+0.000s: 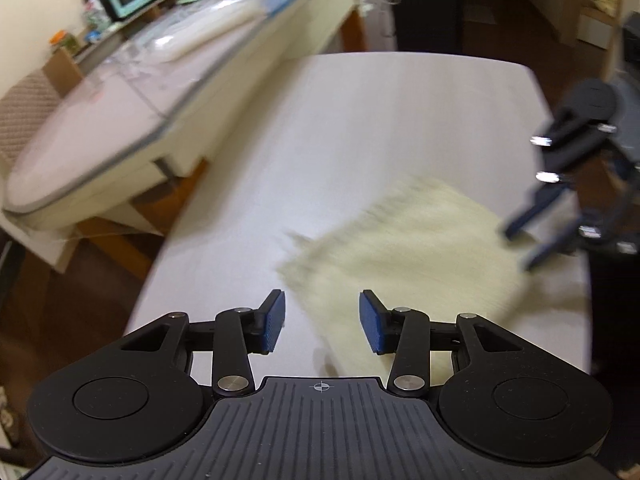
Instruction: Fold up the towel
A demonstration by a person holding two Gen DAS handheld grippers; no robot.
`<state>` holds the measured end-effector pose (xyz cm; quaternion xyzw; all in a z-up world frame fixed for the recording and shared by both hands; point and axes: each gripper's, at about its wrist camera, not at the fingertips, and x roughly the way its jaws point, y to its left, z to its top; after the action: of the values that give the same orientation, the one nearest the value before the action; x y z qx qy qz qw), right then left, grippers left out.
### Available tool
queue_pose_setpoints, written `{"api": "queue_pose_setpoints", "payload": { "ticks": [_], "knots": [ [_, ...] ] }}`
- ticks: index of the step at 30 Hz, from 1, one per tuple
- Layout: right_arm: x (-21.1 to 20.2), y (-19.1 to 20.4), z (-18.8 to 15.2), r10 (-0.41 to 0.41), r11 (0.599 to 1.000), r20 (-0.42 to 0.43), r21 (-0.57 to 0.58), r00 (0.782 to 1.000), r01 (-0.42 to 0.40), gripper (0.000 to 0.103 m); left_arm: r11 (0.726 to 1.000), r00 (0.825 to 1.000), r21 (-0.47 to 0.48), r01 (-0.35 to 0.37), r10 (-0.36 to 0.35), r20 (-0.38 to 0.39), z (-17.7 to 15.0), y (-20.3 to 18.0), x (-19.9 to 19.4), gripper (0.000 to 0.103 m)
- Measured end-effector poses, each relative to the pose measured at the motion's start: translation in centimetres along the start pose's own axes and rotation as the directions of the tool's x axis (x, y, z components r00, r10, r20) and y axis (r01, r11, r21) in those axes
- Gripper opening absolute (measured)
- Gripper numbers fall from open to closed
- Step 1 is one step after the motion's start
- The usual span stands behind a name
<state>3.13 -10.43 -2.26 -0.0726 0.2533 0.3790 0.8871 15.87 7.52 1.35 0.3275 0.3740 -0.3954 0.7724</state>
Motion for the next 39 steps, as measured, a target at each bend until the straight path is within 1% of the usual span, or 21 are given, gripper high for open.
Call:
{"api": "queue_pose_setpoints", "payload": {
  "ticks": [3,6,8,10,11,13,15,18,21,24,27,34,39],
  "knots": [
    [0.0,0.4,-0.2,-0.008,1.000,-0.009,0.001,1.000,0.008,0.021,1.000,1.000,-0.010,-0.010,0.010,-0.013,-1.3,-0.9,0.6,0.046],
    [0.3,1.2,-0.5,-0.017,0.999,-0.033,-0.029,0.999,0.016,0.021,0.999,1.000,-0.032,-0.021,0.021,-0.020,-2.4,-1.1,1.5,0.046],
    [0.4,2.0,-0.9,-0.029,0.997,-0.051,-0.070,0.998,0.026,0.021,0.998,1.000,-0.055,-0.017,0.016,-0.008,-2.9,-0.9,1.6,0.046],
    [0.4,2.2,-1.0,-0.029,0.996,-0.064,-0.086,0.998,0.023,0.025,0.998,1.000,-0.066,-0.014,0.014,0.000,-3.2,-0.8,1.5,0.047],
    [0.4,2.1,-1.0,-0.025,0.996,-0.070,-0.087,0.997,0.019,0.025,0.998,1.000,-0.067,-0.013,0.013,0.002,-3.2,-0.8,1.4,0.047],
    [-0.3,1.8,-0.4,-0.013,0.997,-0.047,-0.074,0.999,0.009,0.022,0.997,1.000,-0.076,-0.015,0.016,0.014,-3.1,-0.4,1.0,0.046],
    [-0.6,1.0,0.2,-0.014,0.999,-0.029,-0.053,0.999,0.012,0.022,0.993,0.998,-0.116,-0.023,0.029,0.055,-2.7,0.4,0.1,0.046],
    [-0.2,-0.8,1.0,-0.061,0.997,-0.013,-0.038,0.998,0.060,0.022,0.991,0.995,-0.124,-0.050,0.060,0.074,-2.0,0.9,0.0,0.046],
    [0.8,-2.9,1.6,-0.102,0.995,-0.038,-0.017,0.994,0.102,0.023,0.988,0.993,-0.124,-0.090,0.099,0.063,-1.1,1.4,1.3,0.046],
    [1.7,-4.5,1.9,-0.129,0.992,-0.065,-0.003,0.990,0.129,0.023,0.986,0.993,-0.138,-0.098,0.106,0.054,-0.9,1.8,2.1,0.046],
    [2.4,-5.5,1.7,-0.135,0.991,-0.091,-0.005,0.987,0.135,0.023,0.983,0.993,-0.152,-0.105,0.113,0.045,-0.7,2.3,3.0,0.046],
    [2.6,-5.3,1.0,-0.136,0.991,-0.102,-0.022,0.985,0.134,0.023,0.981,0.993,-0.158,-0.114,0.117,0.011,-0.7,2.6,3.9,0.046],
    [2.8,-5.4,1.0,-0.138,0.990,-0.107,-0.038,0.985,0.134,0.024,0.982,0.993,-0.151,-0.116,0.117,-0.001,-0.6,2.5,4.1,0.046]
  ]
}}
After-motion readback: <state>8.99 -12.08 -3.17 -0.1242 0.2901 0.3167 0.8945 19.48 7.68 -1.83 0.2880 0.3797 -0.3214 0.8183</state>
